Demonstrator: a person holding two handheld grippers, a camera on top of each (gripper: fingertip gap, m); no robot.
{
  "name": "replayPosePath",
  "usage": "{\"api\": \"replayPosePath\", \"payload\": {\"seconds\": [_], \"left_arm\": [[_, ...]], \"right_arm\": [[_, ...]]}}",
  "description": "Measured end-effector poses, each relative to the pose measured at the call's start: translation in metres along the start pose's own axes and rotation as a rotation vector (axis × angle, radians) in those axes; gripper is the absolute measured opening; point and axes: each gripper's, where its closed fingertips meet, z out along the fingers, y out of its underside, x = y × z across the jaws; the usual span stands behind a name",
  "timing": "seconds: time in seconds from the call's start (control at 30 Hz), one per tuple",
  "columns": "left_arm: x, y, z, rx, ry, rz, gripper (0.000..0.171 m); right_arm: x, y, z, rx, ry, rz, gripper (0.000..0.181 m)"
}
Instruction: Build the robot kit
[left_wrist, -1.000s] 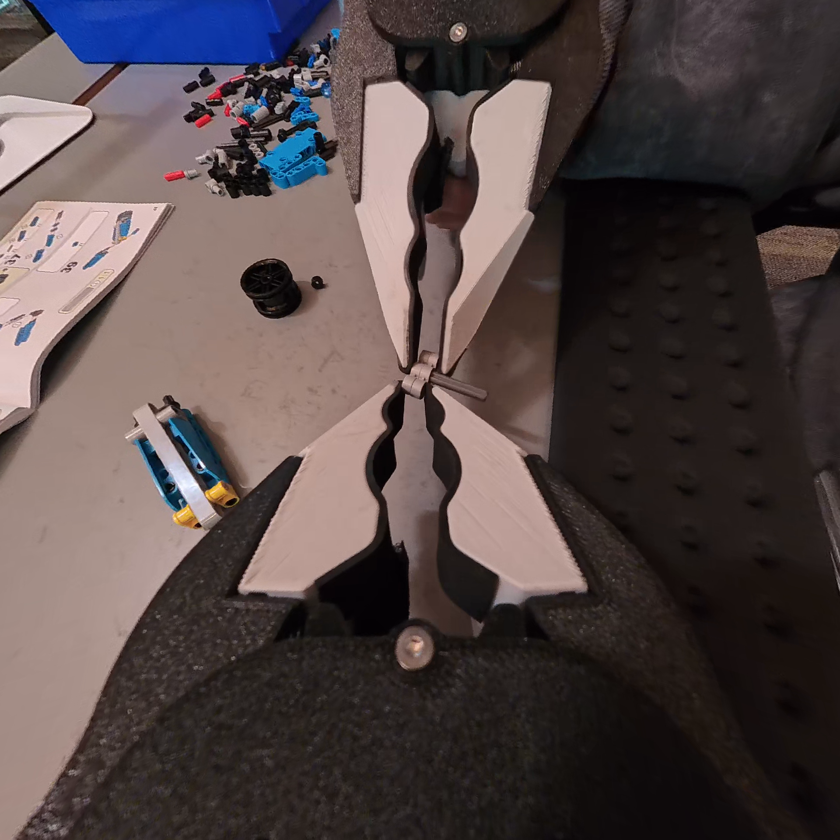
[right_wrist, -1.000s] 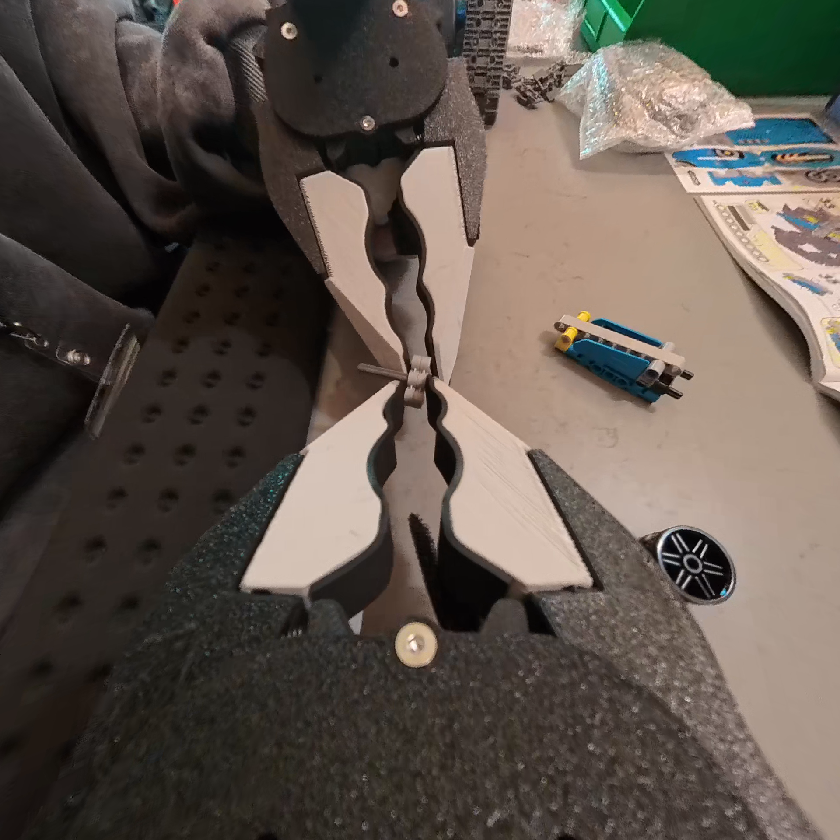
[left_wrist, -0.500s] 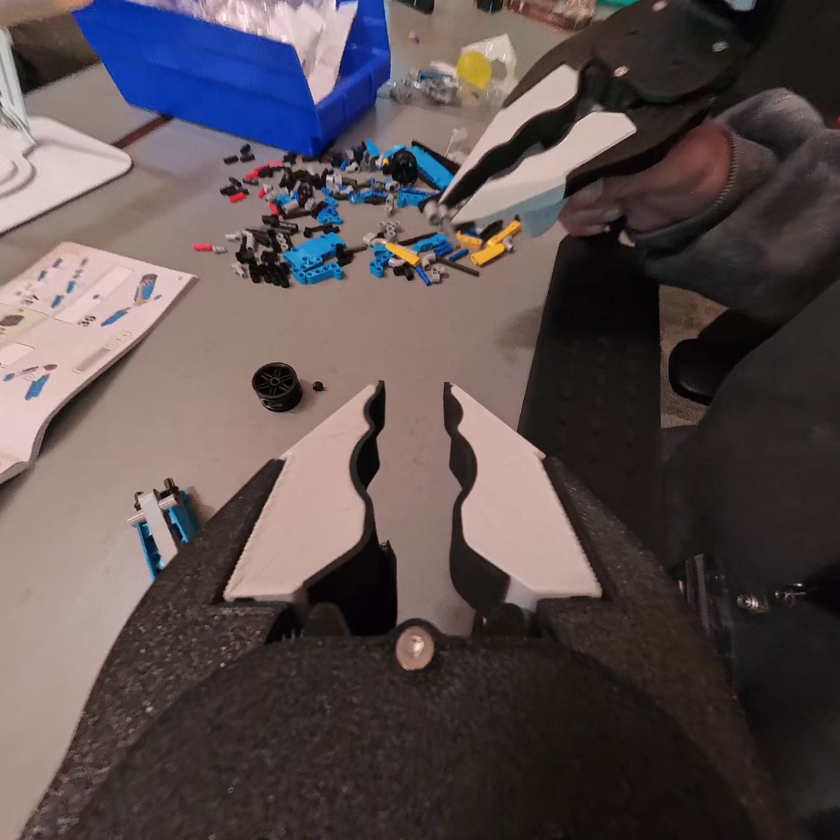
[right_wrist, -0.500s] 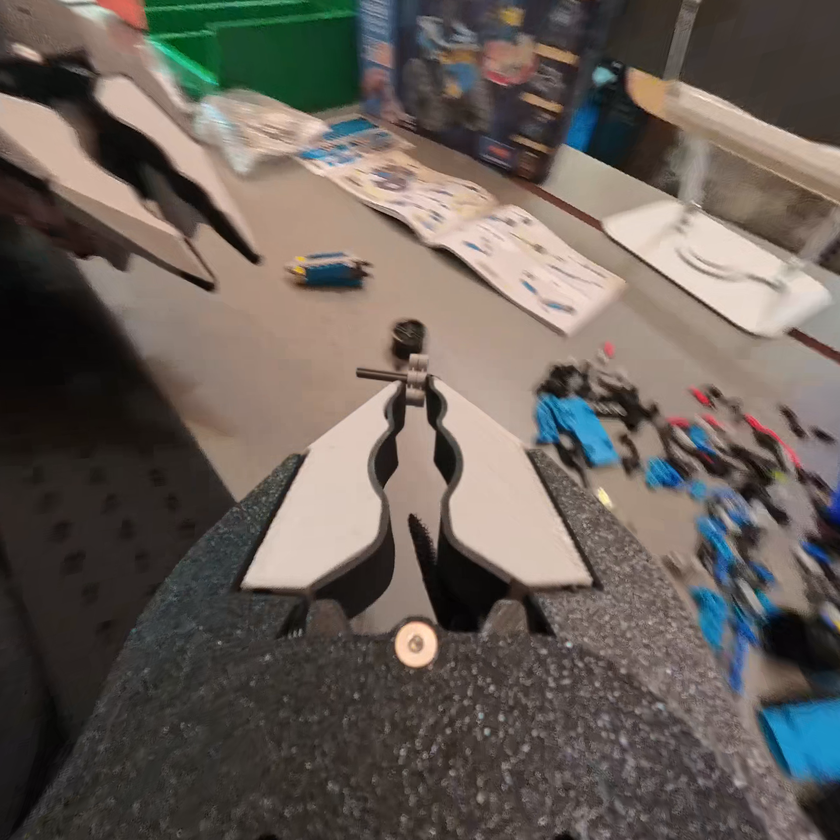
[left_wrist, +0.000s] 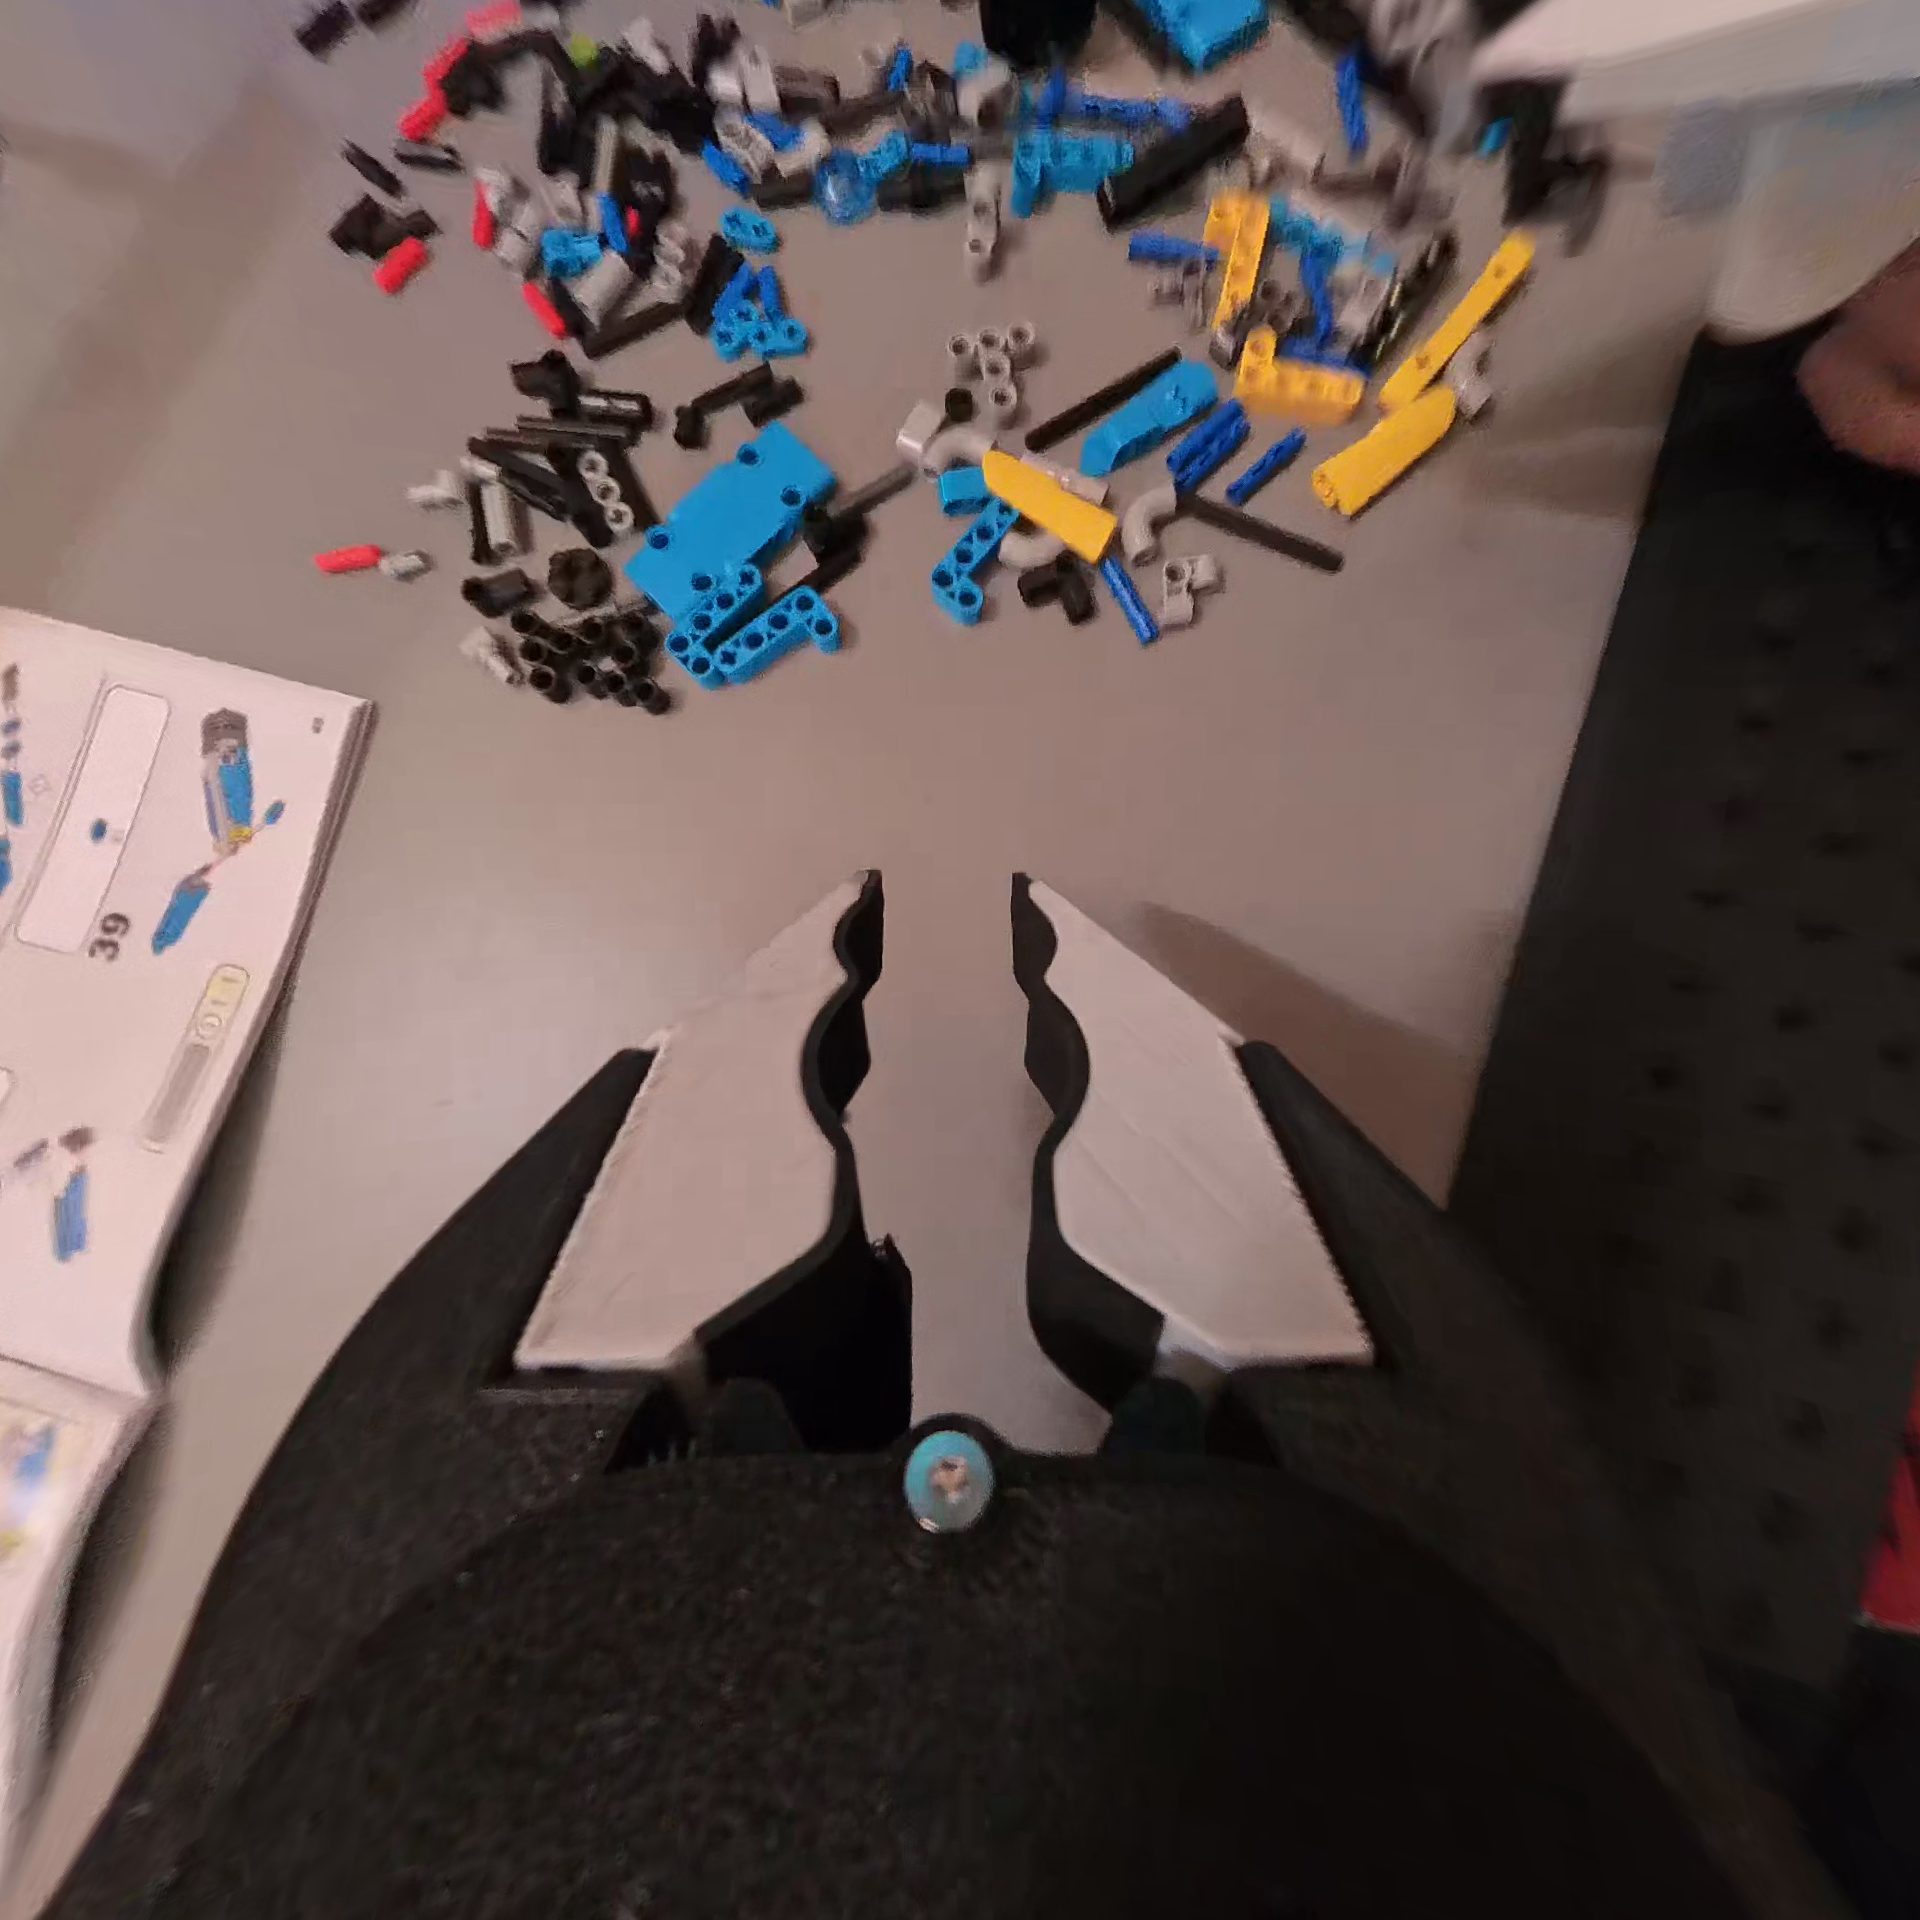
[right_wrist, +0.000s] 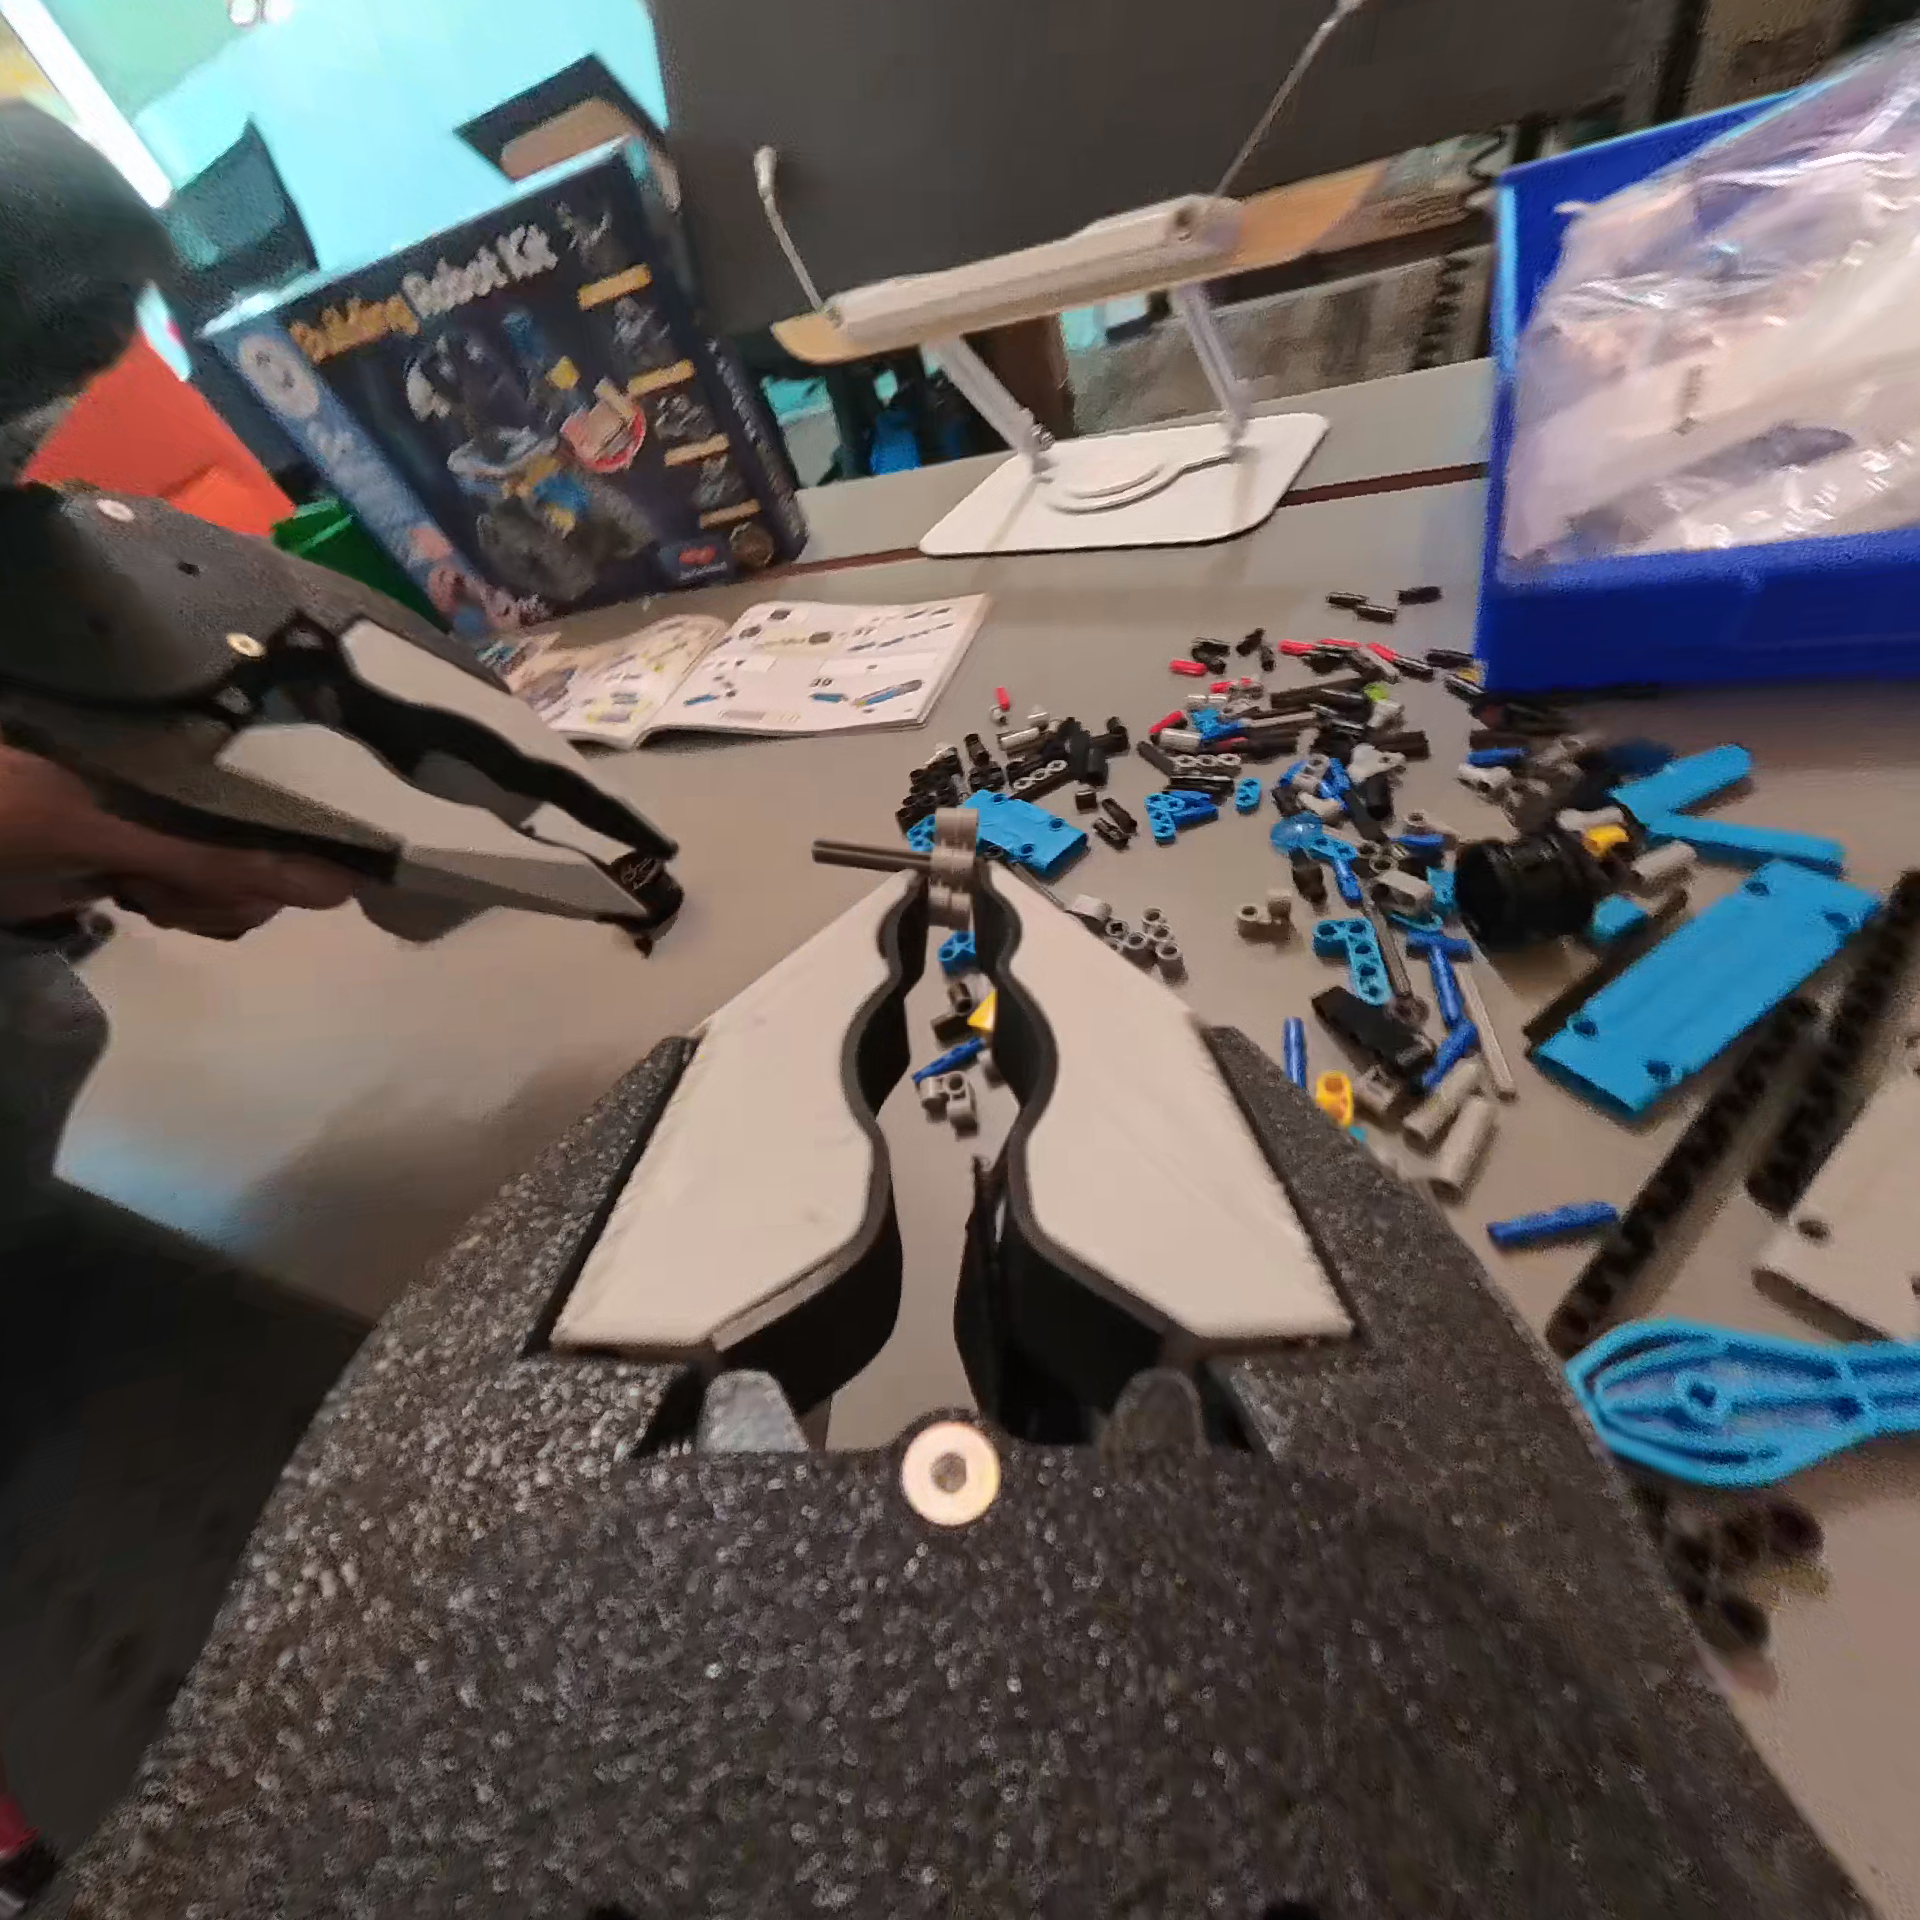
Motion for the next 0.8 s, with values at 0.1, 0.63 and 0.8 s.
{"api": "replayPosePath", "payload": {"seconds": [0.1, 0.63, 0.8], "left_arm": [[-0.003, 0.001, 0.005, -0.032, 0.013, 0.055, 0.024], [0.0, -0.084, 0.102, -0.098, 0.198, 0.404, 0.013], [0.004, -0.085, 0.111, -0.154, 0.26, 0.459, 0.013]], "right_arm": [[0.005, -0.003, -0.011, 0.053, 0.027, 0.05, 0.008], [0.001, -0.009, -0.02, 0.117, -0.072, 0.109, 0.008], [0.003, -0.01, -0.021, 0.128, -0.081, 0.133, 0.008]]}}
